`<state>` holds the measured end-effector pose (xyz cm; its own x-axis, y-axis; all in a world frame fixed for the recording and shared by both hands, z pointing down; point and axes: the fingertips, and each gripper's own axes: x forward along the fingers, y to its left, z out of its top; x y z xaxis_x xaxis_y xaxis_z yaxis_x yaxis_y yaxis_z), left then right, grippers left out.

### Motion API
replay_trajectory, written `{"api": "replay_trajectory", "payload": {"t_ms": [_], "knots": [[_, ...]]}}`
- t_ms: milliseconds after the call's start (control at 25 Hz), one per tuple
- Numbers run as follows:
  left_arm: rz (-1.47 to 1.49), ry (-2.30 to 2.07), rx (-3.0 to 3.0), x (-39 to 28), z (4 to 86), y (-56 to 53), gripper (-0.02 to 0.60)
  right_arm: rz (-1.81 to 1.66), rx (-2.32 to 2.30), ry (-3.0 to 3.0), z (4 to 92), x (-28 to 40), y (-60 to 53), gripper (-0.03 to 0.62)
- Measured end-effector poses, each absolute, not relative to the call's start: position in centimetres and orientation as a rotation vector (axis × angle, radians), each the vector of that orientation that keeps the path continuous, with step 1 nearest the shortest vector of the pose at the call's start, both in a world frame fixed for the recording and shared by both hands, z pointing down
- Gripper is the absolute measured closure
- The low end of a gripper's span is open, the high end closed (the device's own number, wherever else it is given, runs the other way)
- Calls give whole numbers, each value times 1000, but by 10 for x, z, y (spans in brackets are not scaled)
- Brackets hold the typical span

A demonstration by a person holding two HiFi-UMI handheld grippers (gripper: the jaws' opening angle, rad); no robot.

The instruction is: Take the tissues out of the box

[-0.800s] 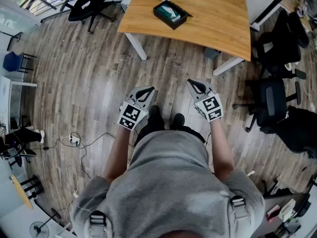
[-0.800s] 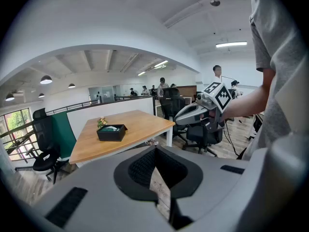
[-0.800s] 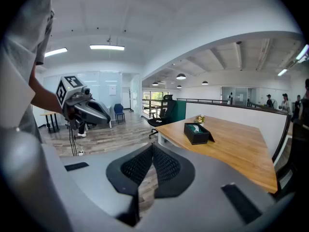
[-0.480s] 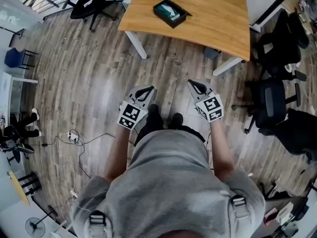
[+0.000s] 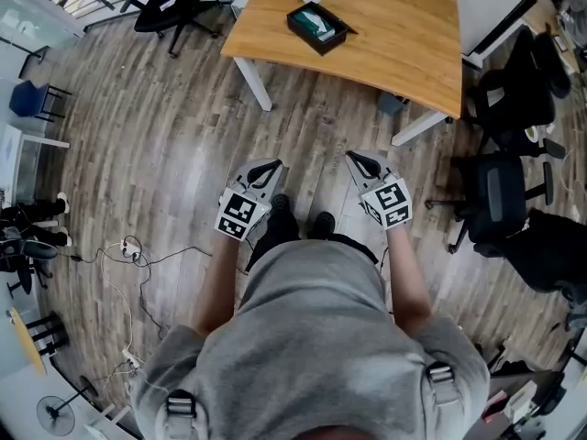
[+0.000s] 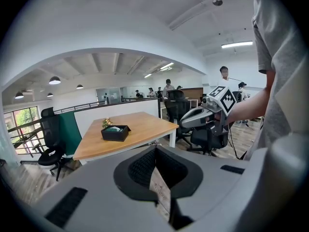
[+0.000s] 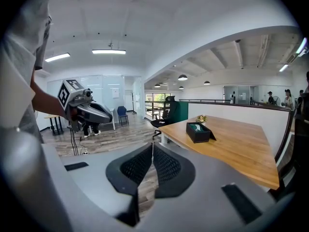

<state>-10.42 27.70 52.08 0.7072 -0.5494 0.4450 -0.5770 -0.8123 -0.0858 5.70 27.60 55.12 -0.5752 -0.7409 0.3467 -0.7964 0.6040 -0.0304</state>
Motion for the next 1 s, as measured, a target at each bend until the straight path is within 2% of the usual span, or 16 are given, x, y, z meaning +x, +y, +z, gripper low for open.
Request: {"api": "replay_trajectory", "payload": {"t_ms": [360, 440, 560, 840, 1000], "knots": [[657, -972, 2871, -101, 511, 284, 558, 239, 1215, -2559, 552, 54, 285, 559], [647, -980, 2875, -100, 509, 283, 553, 250, 1192, -2585, 550, 52, 286, 532], [638, -990, 2874, -99, 507, 283, 478, 263, 1156, -2629, 547, 48, 290, 470], [626, -954, 2870, -85, 510, 285, 372, 257, 1186, -2615, 552, 58, 290, 303], [608, -942, 2853, -79, 508, 287, 339, 257, 1203, -2607, 553, 65, 291, 274]]}}
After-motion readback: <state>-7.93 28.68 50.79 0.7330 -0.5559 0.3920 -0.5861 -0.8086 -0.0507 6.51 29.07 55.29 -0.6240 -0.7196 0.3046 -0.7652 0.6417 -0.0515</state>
